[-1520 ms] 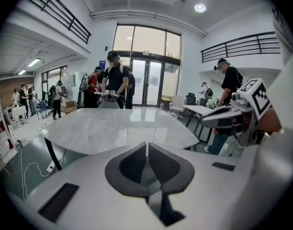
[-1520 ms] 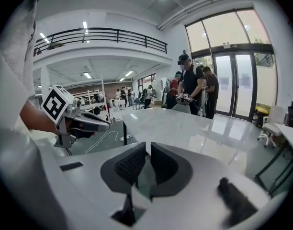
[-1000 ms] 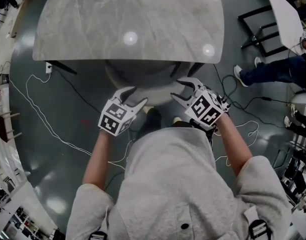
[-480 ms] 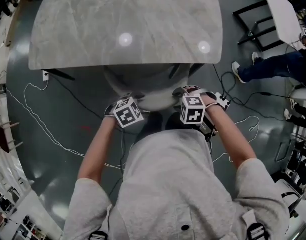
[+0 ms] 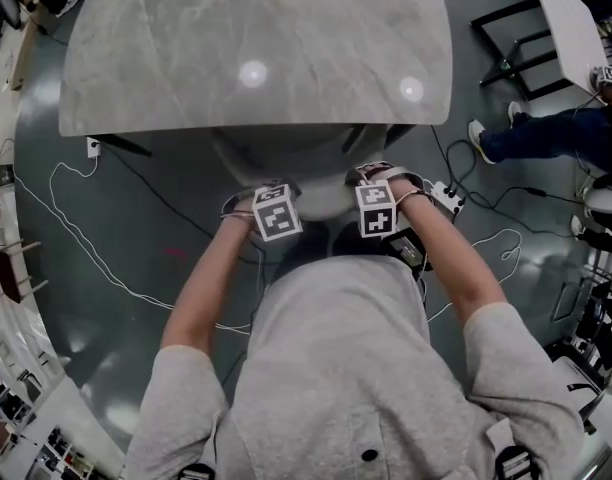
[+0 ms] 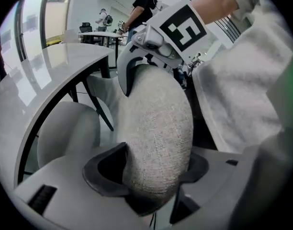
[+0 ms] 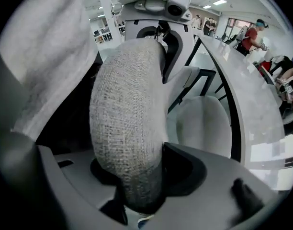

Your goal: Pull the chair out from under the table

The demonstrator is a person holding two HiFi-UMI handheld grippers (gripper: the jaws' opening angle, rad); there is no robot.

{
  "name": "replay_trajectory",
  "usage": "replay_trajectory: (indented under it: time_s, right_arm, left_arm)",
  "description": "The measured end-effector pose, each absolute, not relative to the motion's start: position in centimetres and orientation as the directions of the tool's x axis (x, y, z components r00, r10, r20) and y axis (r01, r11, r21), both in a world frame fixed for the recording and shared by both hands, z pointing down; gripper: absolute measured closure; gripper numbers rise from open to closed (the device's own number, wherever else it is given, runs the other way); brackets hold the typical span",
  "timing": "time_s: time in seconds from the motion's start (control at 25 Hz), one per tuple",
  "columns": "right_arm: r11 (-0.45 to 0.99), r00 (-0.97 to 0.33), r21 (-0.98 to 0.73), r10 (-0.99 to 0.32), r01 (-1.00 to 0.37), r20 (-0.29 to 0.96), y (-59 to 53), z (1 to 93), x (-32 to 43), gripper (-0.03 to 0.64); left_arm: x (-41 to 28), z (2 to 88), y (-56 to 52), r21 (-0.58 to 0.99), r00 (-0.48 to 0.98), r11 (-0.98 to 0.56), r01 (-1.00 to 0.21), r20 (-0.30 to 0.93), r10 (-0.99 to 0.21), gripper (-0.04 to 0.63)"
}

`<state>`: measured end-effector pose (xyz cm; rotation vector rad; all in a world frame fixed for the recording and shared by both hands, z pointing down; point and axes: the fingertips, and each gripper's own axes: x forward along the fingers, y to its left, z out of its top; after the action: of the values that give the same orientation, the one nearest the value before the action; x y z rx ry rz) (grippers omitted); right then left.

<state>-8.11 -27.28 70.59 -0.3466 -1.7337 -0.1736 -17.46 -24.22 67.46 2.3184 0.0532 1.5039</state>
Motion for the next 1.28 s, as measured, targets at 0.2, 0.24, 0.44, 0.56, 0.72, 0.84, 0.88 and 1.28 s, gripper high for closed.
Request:
replay_trajectory:
  time_s: [0.2,0.24,0.44,0.56,0.72,0.84,0.88,1.28]
  right_arm:
    - [0.940,-0.179,-0.053,0.119,0.338,0.977,-26.95,70.63,-8.12,0.418]
    - [0.937,-0.182,-0.055,0.124,0.344,0.975,-26.90,70.64,-8.18,0.424]
    - [0.919,-0.173,-0.061,0.138,0.389,0.975,-26.85,70.49,-8.18,0.450]
    - [0.919,-0.193,-0.036,0.121,0.393,0.974,-26.86,70.39,-8.26,0.460]
    - [0.919,-0.211,-0.015,0.107,0.395,0.972,-27.37,70.26,-8.51,0.461]
    - [0.920,-0.225,0.009,0.087,0.391,0.970,-27.23,70.22,-8.68,0.480]
    - [0.920,-0.226,0.011,0.085,0.392,0.970,-27.17,70.23,-8.74,0.482]
    - [0.913,-0.187,-0.007,0.091,0.408,0.978,-26.70,70.13,-8.40,0.503]
  left_arm:
    - [-17.48,67.78,-23.47,0.307,0.389,-0.949,-0.070,0.885,0.258,0.375]
    - [-17.53,67.79,-23.47,0.296,0.389,-0.953,-0.059,0.886,0.251,0.385]
    - [-17.52,67.74,-23.72,0.237,0.401,-0.971,-0.016,0.891,0.211,0.436]
    - [-17.42,67.73,-23.80,0.206,0.407,-0.978,-0.018,0.895,0.181,0.445]
    - [-17.55,67.99,-24.17,0.189,0.391,-0.981,-0.034,0.906,0.161,0.440]
    - [-17.74,68.15,-23.86,0.213,0.368,-0.977,-0.028,0.911,0.188,0.433]
    - [-17.83,68.17,-23.77,0.221,0.364,-0.975,-0.025,0.910,0.197,0.433]
    - [-17.73,68.05,-23.27,0.246,0.353,-0.968,-0.042,0.910,0.216,0.436]
